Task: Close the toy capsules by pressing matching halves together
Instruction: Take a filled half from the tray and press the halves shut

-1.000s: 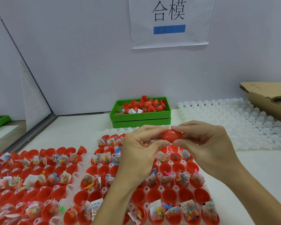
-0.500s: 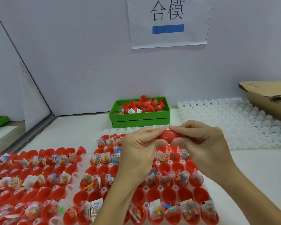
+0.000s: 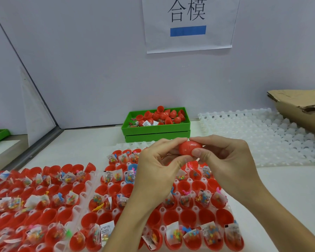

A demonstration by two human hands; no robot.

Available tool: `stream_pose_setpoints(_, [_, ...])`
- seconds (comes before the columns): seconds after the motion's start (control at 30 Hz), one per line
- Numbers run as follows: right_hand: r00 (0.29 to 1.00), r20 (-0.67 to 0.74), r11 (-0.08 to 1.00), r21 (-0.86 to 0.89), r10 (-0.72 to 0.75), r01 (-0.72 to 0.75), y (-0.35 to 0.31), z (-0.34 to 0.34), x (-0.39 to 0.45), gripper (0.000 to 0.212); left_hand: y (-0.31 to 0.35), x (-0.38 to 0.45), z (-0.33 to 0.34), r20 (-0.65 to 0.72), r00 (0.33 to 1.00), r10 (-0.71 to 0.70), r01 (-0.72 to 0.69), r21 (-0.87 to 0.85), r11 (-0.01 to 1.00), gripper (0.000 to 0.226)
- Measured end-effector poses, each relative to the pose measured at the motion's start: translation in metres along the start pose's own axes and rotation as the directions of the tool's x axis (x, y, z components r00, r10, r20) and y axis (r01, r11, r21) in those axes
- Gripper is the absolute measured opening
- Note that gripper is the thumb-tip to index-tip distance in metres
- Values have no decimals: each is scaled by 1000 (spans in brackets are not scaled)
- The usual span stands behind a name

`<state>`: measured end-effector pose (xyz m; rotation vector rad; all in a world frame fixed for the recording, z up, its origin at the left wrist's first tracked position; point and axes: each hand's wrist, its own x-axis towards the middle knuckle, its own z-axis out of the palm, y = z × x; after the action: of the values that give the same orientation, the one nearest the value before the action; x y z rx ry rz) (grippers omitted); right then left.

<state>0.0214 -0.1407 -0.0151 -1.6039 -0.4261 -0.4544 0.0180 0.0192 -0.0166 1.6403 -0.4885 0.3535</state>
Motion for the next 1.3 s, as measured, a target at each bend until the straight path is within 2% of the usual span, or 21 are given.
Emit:
stream_pose_setpoints(0.13, [1000, 0, 1000, -4, 5, -5, -1, 0, -2, 20, 1, 0, 0, 0, 1000, 4, -4, 25, 1000, 33])
stream_pose_setpoints(0.23, [1000, -10, 1000, 2, -11, 11, 1, 1, -2, 27, 3, 0, -1, 7, 1000, 3, -4, 41, 999, 33])
stream_pose_setpoints(0.33, [1000, -11, 1000, 21, -16, 16, 1, 3, -3, 20, 3, 0, -2, 15, 1000, 7, -8, 84, 996, 35])
stream_pose_setpoints(0.5, [1000, 5, 999, 35, -14, 14, 1, 4, -5, 22, 1, 0, -4, 8, 1000, -3, 2, 131, 991, 37])
stream_pose_setpoints(0.7, [997, 65, 999, 25, -30, 28, -1, 3, -3, 22, -1, 0, -6, -2, 1000, -16, 16, 102, 995, 33])
stream_pose_setpoints(0.93, [998, 64, 998, 61, 15, -19, -4, -2, -1, 29, 5, -2, -5, 24, 999, -37, 38, -38, 999, 35])
stream_pose_setpoints(1.1, [994, 99, 997, 67, 35, -42, -6, -5, -2, 34, 4, 0, -5, -3, 997, -80, 80, -70, 994, 39])
stream_pose_setpoints(1.2, [995, 93, 996, 80, 28, -36, -3, -4, -1, 36, 4, 0, -5, -17, 996, -86, 84, -78, 993, 35])
stream_pose_setpoints(1.3, [997, 71, 1000, 28, 8, -10, -1, -3, 0, 41, 4, 0, -5, -15, 996, -87, 86, -70, 994, 33])
